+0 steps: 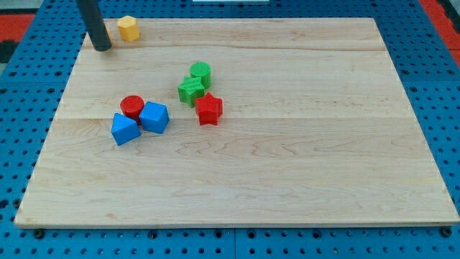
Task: Point your arm towards the blue triangle
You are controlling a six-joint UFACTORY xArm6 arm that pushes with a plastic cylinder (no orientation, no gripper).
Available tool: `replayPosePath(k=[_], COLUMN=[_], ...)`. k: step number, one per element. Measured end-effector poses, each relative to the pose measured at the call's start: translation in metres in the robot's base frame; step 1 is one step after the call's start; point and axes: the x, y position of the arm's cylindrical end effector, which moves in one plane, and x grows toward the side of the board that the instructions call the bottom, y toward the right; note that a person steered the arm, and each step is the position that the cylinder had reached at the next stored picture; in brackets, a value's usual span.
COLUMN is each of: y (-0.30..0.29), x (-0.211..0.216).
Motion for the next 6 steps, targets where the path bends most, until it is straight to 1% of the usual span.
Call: replayPosePath(k=[1,2,3,4,5,6], y=[-0.053,-0.036,-0.032,-0.053,-0.045,-0.018], x=[0.0,-0.028,-0.015,0.063,0.14,0.185])
